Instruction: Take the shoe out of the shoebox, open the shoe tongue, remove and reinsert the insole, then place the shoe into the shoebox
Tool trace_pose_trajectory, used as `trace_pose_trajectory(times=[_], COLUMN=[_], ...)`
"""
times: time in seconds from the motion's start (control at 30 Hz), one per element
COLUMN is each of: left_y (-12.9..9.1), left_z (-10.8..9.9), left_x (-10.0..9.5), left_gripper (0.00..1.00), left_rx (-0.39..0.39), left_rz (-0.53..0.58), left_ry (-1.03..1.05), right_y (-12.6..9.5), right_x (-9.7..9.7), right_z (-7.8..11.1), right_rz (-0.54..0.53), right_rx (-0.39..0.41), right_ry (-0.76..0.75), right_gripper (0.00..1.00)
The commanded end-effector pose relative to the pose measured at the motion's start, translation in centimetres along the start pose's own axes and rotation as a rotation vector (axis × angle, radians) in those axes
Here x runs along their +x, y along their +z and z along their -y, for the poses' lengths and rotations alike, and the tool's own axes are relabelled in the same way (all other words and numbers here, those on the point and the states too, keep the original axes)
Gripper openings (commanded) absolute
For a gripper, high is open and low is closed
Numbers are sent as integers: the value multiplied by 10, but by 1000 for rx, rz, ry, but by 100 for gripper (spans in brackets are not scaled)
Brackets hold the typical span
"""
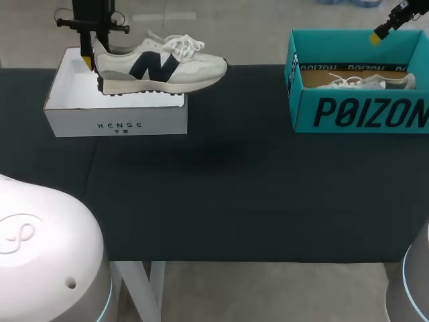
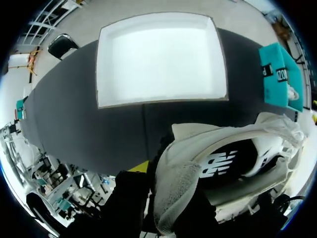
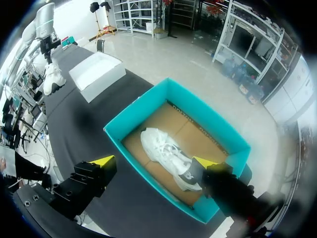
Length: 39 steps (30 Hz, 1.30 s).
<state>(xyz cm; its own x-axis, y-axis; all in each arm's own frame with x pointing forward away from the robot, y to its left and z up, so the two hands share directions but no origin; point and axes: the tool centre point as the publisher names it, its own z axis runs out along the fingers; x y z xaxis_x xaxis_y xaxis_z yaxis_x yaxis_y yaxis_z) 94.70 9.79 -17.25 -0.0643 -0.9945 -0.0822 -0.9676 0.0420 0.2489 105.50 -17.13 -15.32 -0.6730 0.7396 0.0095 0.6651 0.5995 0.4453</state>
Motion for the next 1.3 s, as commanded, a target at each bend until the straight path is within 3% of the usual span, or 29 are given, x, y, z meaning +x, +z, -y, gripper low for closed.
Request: trace_pose_trajectory(times=[0.03, 0.17, 0.7, 0.8, 0.93, 1.3], left_y=[15, 26, 26, 35, 47, 72], left_z=[-9, -17, -17, -34, -54, -79], left_x=[11, 18, 18, 18, 28, 70], left_gripper=[0, 0, 0, 0, 0, 0], left_rx=[243, 245, 245, 286, 290, 258], left_rz=[10, 35, 35, 75, 88, 91], left_ry=[19, 41, 41, -51, -126, -79], right_y=[0, 0, 0, 0, 0, 0], right_x=[-1, -1, -1, -1, -1, -1], right_z=[0, 0, 0, 0, 0, 0], right_rz=[0, 0, 0, 0, 0, 0], right_rx=[1, 1, 1, 1, 1, 1], right_ry=[0, 0, 0, 0, 0, 0], right_gripper=[100, 100, 100, 100, 100, 100])
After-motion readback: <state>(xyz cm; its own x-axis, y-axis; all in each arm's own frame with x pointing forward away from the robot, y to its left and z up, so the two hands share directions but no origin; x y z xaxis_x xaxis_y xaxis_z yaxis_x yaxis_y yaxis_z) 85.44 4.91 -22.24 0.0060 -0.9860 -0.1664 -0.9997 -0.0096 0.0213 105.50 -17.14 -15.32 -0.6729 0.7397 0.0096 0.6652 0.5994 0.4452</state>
